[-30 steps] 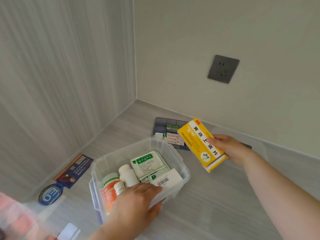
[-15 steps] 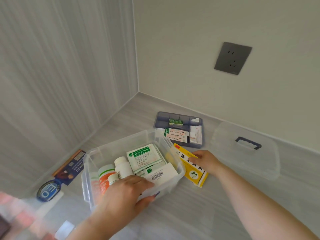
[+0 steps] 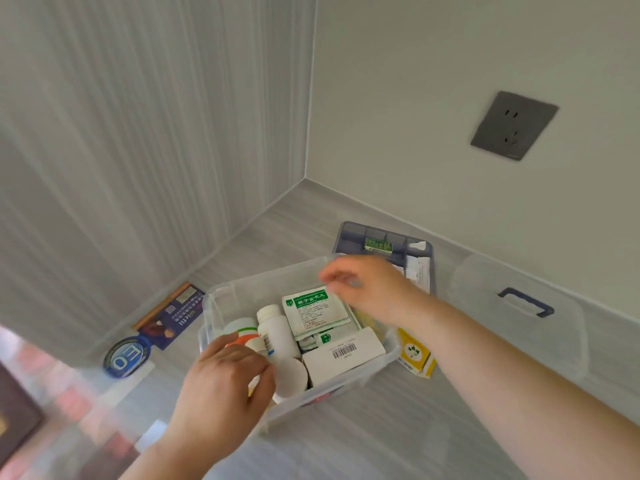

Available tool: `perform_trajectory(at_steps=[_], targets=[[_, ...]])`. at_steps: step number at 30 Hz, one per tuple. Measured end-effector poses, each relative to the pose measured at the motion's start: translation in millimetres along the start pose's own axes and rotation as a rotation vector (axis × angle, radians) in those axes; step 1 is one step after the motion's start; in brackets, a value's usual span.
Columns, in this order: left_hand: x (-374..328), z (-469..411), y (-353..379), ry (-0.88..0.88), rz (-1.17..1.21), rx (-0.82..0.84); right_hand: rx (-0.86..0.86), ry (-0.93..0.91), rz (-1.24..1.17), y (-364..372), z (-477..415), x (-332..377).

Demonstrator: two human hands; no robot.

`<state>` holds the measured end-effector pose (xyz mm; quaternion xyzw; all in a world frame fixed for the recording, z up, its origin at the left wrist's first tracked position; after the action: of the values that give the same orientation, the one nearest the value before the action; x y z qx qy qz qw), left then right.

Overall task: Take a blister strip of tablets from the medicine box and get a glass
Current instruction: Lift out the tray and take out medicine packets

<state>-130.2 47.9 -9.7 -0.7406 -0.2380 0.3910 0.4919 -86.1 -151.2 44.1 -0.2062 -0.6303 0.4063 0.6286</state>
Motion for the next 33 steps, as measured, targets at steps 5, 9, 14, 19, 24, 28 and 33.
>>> perform_trajectory(at_steps=[5, 9, 14, 19, 24, 28, 33], targets=[[2, 1, 0, -0.011, 0.021, -0.038, 0.381, 0.125, 0.445, 53, -43, 9], [3, 1, 1, 0.005, 0.033, -0.057, 0.466, 0.176, 0.538, 61, -54, 0], [6, 1, 3, -0.005, 0.029, -0.053, 0.554, 0.227, 0.66, 61, -55, -8], [6, 1, 4, -0.005, 0.026, -0.063, 0.497, 0.213, 0.656, 56, -51, -9], [6, 1, 4, -0.012, 0.022, -0.072, 0.51, 0.232, 0.56, 42, -49, -7], [6, 1, 4, -0.019, 0.02, -0.069, 0.597, 0.265, 0.524, 40, -49, -9], [5, 1, 3, -0.027, 0.008, -0.063, 0.59, 0.218, 0.547, 42, -48, -9]])
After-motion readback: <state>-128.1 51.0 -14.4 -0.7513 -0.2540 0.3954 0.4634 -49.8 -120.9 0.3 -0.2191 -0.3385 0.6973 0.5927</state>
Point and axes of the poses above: each hand's wrist, its own z-axis away from the middle knuckle, its own y-axis out of the palm, x = y × z, the point moved 2 cm from there along -z, towards the middle knuckle, and after that the axes turned 7 degrees about x, right-handed, at the moved point
